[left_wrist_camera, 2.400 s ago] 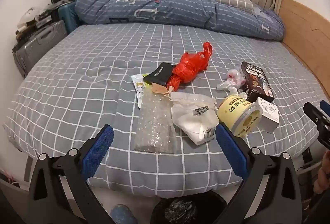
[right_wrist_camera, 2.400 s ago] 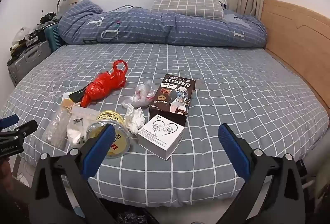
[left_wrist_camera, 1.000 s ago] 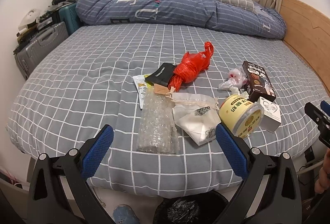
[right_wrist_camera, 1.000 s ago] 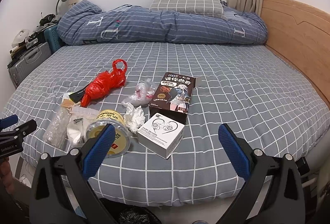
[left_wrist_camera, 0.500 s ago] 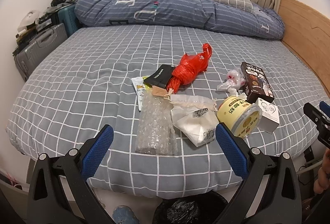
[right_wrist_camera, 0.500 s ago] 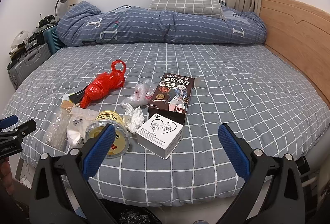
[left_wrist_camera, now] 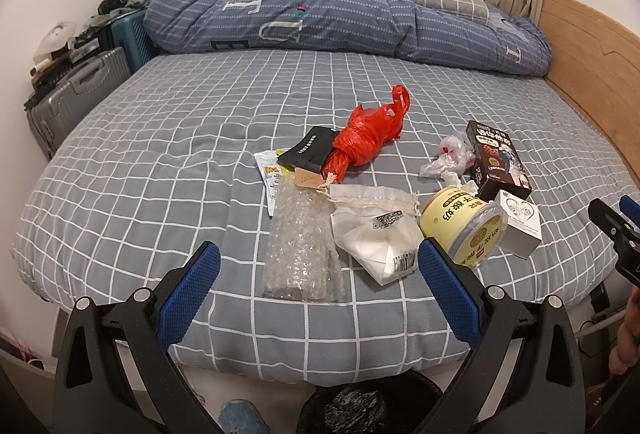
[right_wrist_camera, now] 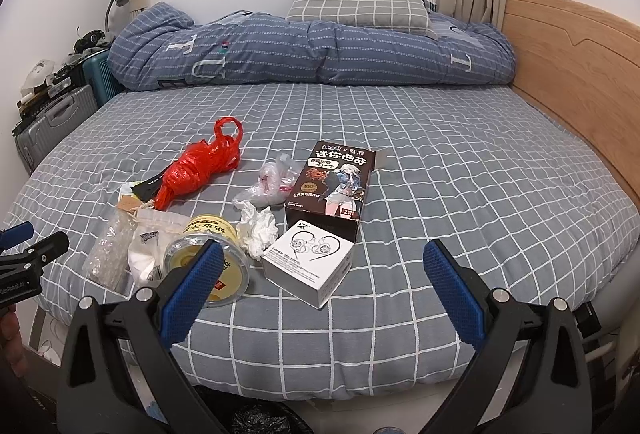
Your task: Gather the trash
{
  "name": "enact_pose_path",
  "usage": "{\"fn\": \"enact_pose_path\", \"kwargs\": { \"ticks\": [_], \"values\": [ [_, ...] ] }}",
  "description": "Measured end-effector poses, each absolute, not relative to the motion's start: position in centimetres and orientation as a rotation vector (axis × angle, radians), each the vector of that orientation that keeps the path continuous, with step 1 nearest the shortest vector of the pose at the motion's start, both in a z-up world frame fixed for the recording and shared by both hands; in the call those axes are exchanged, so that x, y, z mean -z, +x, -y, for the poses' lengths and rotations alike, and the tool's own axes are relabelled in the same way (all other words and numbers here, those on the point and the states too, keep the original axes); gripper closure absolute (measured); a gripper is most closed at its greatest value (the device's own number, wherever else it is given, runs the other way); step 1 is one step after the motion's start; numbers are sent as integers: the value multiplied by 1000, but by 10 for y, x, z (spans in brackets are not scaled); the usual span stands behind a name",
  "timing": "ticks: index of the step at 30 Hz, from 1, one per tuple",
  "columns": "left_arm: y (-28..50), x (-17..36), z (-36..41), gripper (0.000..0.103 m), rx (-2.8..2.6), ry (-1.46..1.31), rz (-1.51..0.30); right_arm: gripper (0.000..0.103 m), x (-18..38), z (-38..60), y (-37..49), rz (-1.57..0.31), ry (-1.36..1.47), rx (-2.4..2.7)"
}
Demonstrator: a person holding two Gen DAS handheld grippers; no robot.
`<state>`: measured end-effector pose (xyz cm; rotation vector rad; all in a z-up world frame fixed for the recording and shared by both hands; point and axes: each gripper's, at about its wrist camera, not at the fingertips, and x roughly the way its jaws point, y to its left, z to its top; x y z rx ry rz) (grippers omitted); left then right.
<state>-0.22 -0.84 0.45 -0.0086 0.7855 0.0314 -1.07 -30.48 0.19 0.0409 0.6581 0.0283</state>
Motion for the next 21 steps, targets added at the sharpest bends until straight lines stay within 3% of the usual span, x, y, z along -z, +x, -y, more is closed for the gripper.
{"fn": "enact_pose_path", "kwargs": {
  "ticks": [21],
  "values": [
    [-2, -3, 2, 6, -35, -20, -793, 7, -4, 301, -12, -659, 40, -36]
  ]
}}
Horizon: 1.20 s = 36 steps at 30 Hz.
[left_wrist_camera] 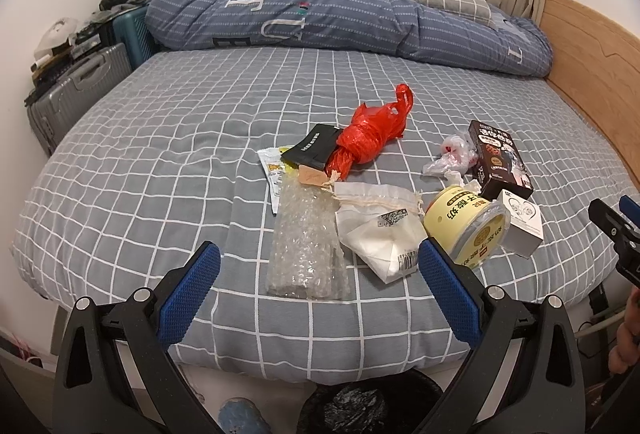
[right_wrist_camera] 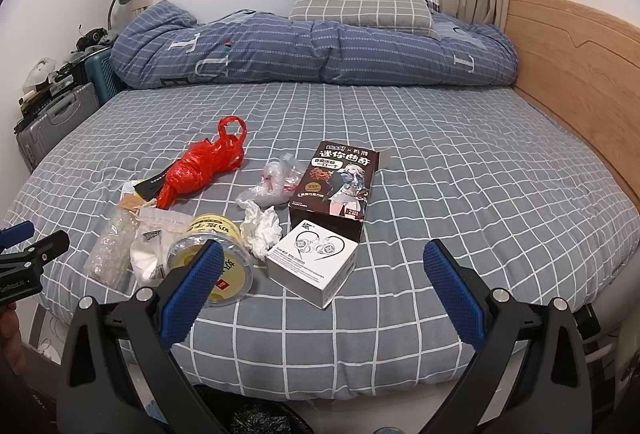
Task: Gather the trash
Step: 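Grasp the bubble-wrap sleeve with the left tool while the right tool grasps the yellow cup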
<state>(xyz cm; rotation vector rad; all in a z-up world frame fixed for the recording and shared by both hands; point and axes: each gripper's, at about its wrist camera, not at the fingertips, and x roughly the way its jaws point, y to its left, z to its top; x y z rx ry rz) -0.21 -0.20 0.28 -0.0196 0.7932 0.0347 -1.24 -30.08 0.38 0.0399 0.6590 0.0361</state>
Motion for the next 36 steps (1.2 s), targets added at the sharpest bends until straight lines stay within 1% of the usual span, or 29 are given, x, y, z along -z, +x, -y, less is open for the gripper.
{"fn": "enact_pose_path", "kwargs": {
  "ticks": [5, 9, 17, 21, 27, 29, 32, 35, 36],
  "values": [
    [1, 2, -6, 6, -58, -17, -802, 7, -2, 283, -7, -659, 25, -83],
    [7, 17, -18, 6, -90, -27, -824, 7, 5, 256, -2, -666, -34, -126],
    [29, 48, -30, 6, -113, -29, -879, 7, 32, 223, 22, -716, -35, -189],
    [42, 66, -40, 6, -109, -78, -916, 7, 42, 211, 31, -732, -46, -210],
    [56, 80, -42, 7, -99, -106, -935, 7, 59, 203, 42, -756, -44, -216],
    [59, 85, -41, 8, -85, -116, -942, 7, 64, 203, 45, -762, -39, -213],
    [62, 90, -36, 14, -63, -121, -952, 7, 69, 203, 49, -767, -26, -220],
    [63, 95, -32, 23, -31, -127, -958, 7, 69, 201, 48, -769, -27, -223],
    [64, 97, -31, 29, -24, -127, -963, 7, 69, 200, 48, -773, -31, -225]
  ]
}}
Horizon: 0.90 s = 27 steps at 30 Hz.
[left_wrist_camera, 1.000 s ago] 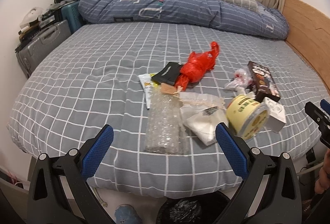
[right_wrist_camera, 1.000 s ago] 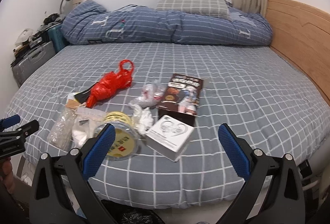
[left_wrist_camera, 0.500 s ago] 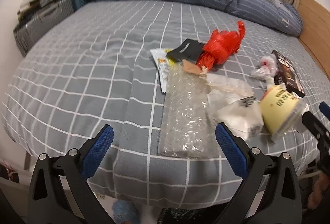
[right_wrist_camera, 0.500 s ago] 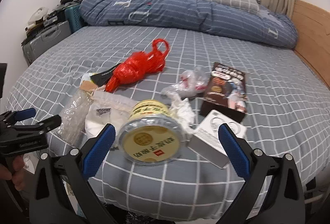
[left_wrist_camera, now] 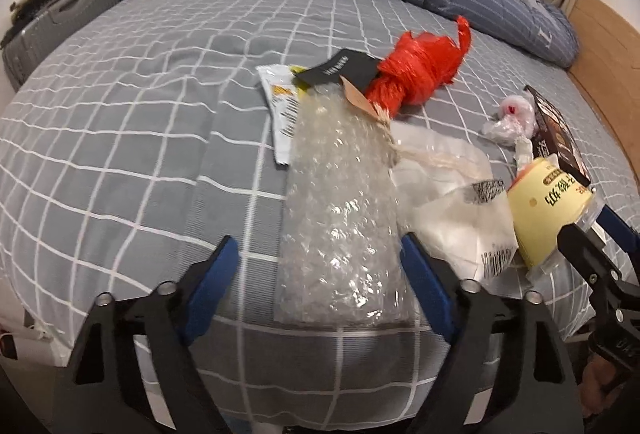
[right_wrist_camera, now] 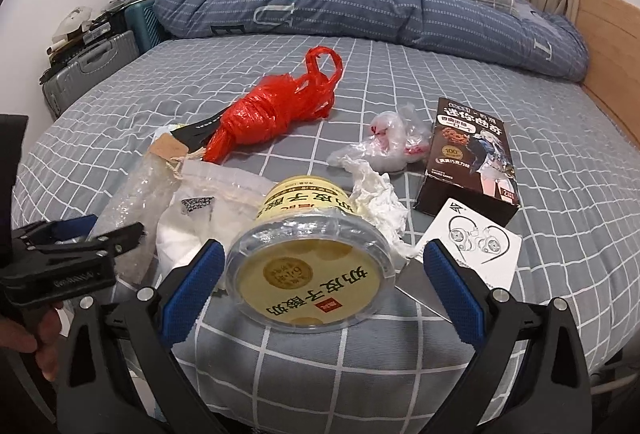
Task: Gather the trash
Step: 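Grasp the bubble-wrap sleeve with the left tool while the right tool grasps the yellow cup, then carry the bubble wrap and yellow cup with both tools over the black bin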
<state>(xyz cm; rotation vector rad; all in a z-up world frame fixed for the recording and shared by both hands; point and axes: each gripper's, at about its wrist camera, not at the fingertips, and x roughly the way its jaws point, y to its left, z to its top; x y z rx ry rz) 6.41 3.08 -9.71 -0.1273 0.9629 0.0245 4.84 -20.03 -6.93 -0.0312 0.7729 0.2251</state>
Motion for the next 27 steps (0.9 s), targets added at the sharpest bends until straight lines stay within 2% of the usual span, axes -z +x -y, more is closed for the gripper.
{"fn": "enact_pose_path", "kwargs": {
  "ticks": [2, 4, 8, 13, 16, 27],
  "values": [
    [65, 99, -29, 36, -23, -121, -968, 8, 71, 199, 48, -776, -35, -232],
    [65, 99, -27, 52, -13, -114, -964, 10, 73, 197, 49, -785, -37, -239],
    [65, 99, -27, 64, -11, -122, -959, 18, 75, 197, 51, -802, -22, -261],
    [64, 97, -27, 79, 8, -127, -955, 19, 75, 197, 53, -798, -8, -263],
    [62, 93, -27, 82, 11, -132, -949, 19, 71, 201, 52, -788, 6, -252],
    [51, 63, -30, 83, -29, -126, -908, 19, 48, 209, 39, -743, 15, -243]
  ]
}}
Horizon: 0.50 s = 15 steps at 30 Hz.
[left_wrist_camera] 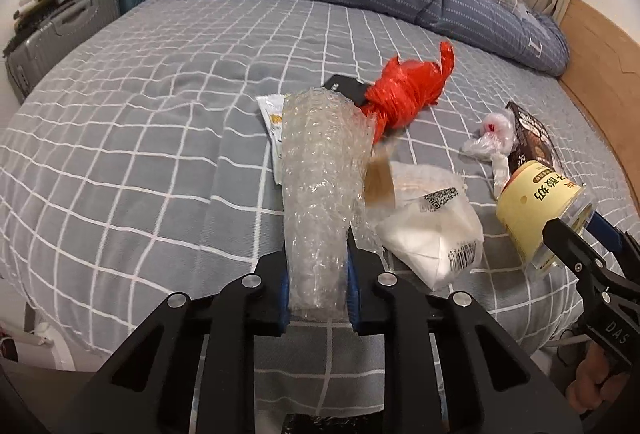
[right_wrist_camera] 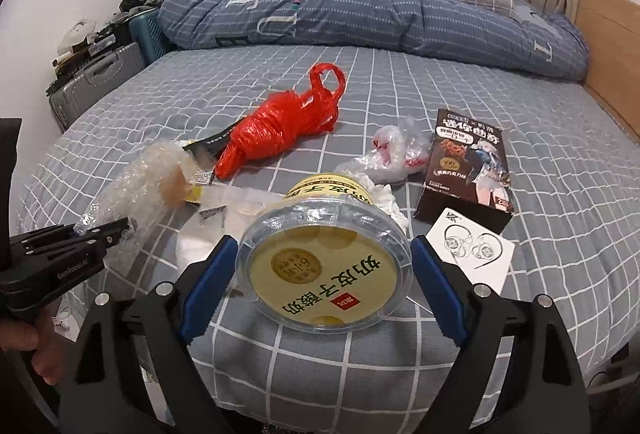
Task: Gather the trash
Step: 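Carry the bubble wrap and yellow cup with both tools over the black bin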
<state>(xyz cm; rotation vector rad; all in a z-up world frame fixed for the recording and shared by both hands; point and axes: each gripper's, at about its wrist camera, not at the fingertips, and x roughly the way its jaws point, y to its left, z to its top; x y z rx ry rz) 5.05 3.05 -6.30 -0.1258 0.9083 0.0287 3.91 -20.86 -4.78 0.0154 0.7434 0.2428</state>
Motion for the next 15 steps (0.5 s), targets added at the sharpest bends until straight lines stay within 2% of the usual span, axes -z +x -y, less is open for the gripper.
{"fn": "enact_pose_path", "kwargs": {
  "ticks": [15],
  "values": [
    [10, 26, -26, 83, -43, -122, -855, 19, 12, 224, -2, -690, 27, -228]
  ]
}}
